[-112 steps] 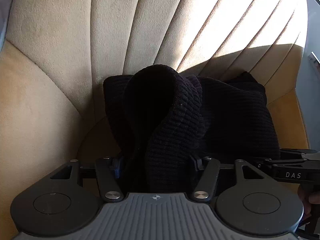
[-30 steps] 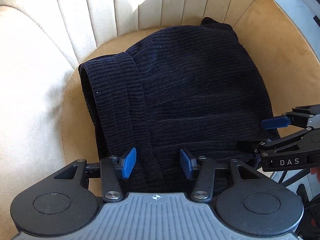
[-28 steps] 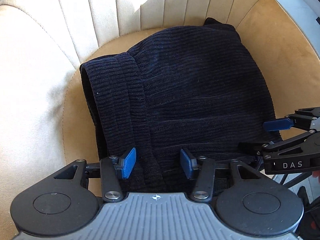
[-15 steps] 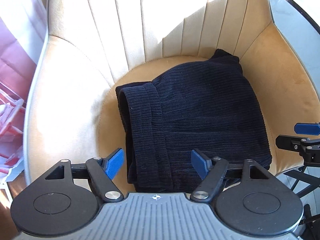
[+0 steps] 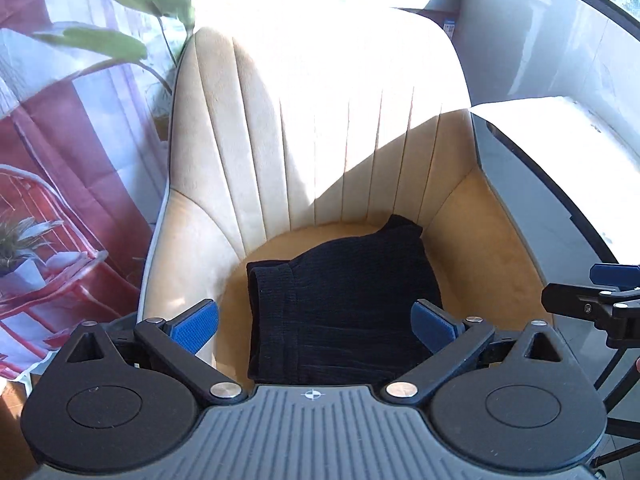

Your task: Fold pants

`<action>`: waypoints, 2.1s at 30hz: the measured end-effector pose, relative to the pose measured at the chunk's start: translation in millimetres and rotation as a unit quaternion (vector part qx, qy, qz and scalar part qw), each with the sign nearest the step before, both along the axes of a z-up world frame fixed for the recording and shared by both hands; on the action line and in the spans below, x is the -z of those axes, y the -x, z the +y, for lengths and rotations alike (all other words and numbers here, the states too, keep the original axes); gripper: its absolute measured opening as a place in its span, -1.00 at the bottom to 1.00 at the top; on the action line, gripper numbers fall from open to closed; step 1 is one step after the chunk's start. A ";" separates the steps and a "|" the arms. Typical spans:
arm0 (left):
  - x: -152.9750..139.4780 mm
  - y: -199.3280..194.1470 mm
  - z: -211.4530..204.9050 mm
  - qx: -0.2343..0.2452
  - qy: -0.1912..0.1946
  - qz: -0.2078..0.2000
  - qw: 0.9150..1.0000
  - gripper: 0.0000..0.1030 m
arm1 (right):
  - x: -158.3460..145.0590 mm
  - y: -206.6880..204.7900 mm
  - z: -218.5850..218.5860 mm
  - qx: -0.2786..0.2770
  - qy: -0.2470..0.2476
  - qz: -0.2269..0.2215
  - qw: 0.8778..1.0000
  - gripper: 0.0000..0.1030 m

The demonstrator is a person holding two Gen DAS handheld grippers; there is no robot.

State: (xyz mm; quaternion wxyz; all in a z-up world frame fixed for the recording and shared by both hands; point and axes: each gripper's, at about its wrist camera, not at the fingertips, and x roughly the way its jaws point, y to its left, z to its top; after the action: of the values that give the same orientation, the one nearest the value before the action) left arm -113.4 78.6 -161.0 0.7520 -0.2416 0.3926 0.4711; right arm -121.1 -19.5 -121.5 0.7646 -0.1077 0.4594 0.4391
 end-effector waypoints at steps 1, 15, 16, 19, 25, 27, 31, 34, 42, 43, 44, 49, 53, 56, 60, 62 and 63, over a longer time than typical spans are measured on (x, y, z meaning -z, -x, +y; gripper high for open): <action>-14.6 -1.5 -9.0 -0.003 -0.015 -0.007 1.000 1.00 | -10.9 1.3 -4.7 -0.001 -0.008 -0.006 1.000 1.00; -184.3 -9.9 -105.4 -0.034 -0.169 -0.058 0.983 1.00 | -174.9 38.0 -69.6 -0.013 -0.141 -0.104 0.984 1.00; -196.1 -10.1 -113.5 -0.035 -0.182 -0.057 0.981 1.00 | -183.6 40.1 -73.8 -0.012 -0.150 -0.107 0.983 1.00; -221.2 -11.3 -133.1 -0.048 -0.218 -0.050 0.974 1.00 | -202.2 45.2 -80.7 -0.017 -0.171 -0.110 0.979 1.00; -250.2 -5.1 -154.8 -0.041 -0.245 -0.080 0.965 1.00 | -232.1 60.9 -86.5 -0.020 -0.180 -0.134 0.974 1.00; -257.0 0.1 -158.8 -0.040 -0.242 -0.086 0.966 1.00 | -240.3 67.1 -86.8 -0.017 -0.181 -0.142 0.973 1.00; -260.0 13.0 -154.7 -0.034 -0.231 -0.093 0.968 1.00 | -249.6 78.1 -82.5 -0.002 -0.177 -0.150 0.973 1.00; -259.6 25.1 -151.0 -0.029 -0.222 -0.087 0.971 1.00 | -248.3 87.9 -75.6 -0.005 -0.169 -0.147 0.975 1.00; -253.9 49.9 -135.6 -0.022 -0.210 -0.091 0.973 1.00 | -242.8 106.2 -61.2 0.017 -0.161 -0.143 0.976 1.00; -253.1 50.6 -134.9 -0.023 -0.211 -0.089 0.973 1.00 | -242.7 108.0 -59.7 0.020 -0.160 -0.146 0.976 1.00; -252.5 51.2 -133.3 -0.024 -0.214 -0.083 0.973 1.00 | -242.4 109.5 -58.8 0.023 -0.160 -0.146 0.976 1.00; -254.1 59.2 -132.9 -0.023 -0.221 -0.081 0.972 1.00 | -240.9 116.3 -51.1 0.026 -0.157 -0.146 0.976 1.00; -255.2 66.5 -130.0 -0.024 -0.223 -0.088 0.970 1.00 | -240.6 120.9 -49.5 0.028 -0.160 -0.145 0.976 1.00; -255.5 70.4 -127.2 -0.023 -0.226 -0.090 0.970 1.00 | -241.1 124.0 -48.1 0.030 -0.161 -0.148 0.975 1.00; -255.2 73.6 -128.6 -0.025 -0.230 -0.090 0.969 1.00 | -241.0 127.3 -48.0 0.033 -0.161 -0.150 0.975 1.00; -255.1 73.8 -129.8 -0.028 -0.232 -0.088 0.968 1.00 | -240.9 127.8 -48.3 0.035 -0.161 -0.150 0.975 1.00; -255.4 73.6 -130.0 -0.028 -0.232 -0.087 0.968 1.00 | -241.1 128.5 -48.8 0.036 -0.160 -0.151 0.975 1.00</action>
State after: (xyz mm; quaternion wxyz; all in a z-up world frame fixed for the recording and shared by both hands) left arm -187.0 -51.4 94.4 0.8051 -0.1112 0.1985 0.5478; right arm -249.6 -68.2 119.6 0.8477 -0.0322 0.2662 0.4577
